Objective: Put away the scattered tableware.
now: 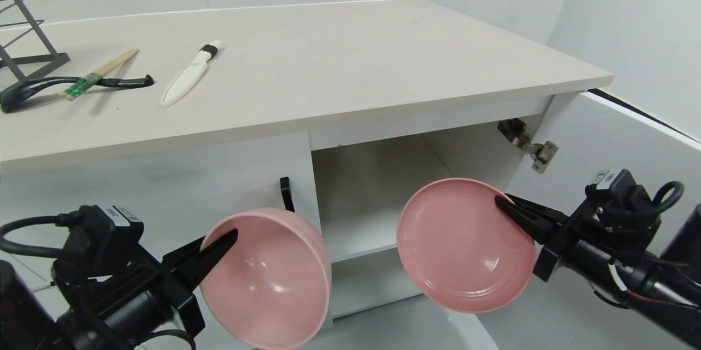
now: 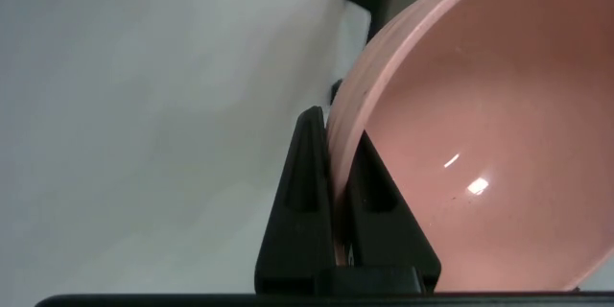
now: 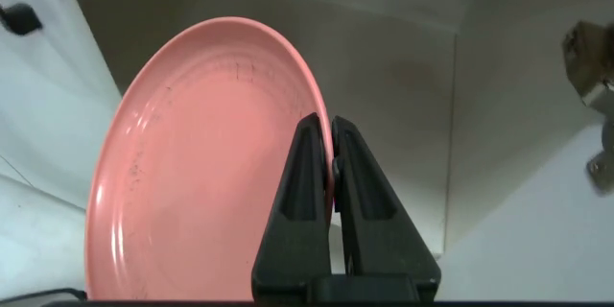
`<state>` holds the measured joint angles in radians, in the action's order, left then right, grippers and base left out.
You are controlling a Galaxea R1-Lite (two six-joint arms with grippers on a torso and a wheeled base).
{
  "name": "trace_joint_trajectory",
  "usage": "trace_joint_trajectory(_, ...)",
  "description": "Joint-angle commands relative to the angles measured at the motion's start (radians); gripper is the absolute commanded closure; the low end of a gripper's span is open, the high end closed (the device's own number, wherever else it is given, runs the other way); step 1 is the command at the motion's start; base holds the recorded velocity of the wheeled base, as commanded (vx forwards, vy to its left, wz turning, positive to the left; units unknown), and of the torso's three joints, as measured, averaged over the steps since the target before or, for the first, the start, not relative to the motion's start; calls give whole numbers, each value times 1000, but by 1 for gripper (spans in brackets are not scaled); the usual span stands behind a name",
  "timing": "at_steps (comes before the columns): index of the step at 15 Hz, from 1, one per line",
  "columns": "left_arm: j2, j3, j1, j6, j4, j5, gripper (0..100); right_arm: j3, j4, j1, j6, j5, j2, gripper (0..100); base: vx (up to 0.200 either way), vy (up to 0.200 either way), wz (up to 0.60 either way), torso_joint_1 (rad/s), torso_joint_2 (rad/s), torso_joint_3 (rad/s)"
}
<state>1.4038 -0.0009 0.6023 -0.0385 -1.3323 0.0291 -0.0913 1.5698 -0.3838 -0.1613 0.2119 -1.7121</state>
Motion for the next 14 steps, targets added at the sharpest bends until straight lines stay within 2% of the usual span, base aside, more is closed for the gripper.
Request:
trace_joint_trajectory(1, 0, 1, 1, -1, -1, 0, 100, -2, 1, -12, -15, 0, -14, 100, 0, 0, 0, 0, 0, 0)
trace_joint_trajectory(4, -8, -1, -3, -1, 1, 0, 100, 22, 1, -30, -18, 0, -23, 100, 0, 0, 0, 0, 0, 0)
trace_joint_trajectory(6, -5, -1, -13, -1, 1, 0, 100, 7, 1, -24, -23, -2, -49, 100, 0, -200, 0, 0, 5, 5)
trace_joint_trajectory(12, -8, 1, -3, -1, 1, 0, 100, -15, 1, -13, -24, -12, -126, 100, 0, 0, 0, 0, 0, 0)
trace_joint_trajectory(14, -9, 1, 1, -6, 1, 0, 100, -76, 1, -32, -20, -12, -176, 100, 0, 0, 0, 0, 0, 0)
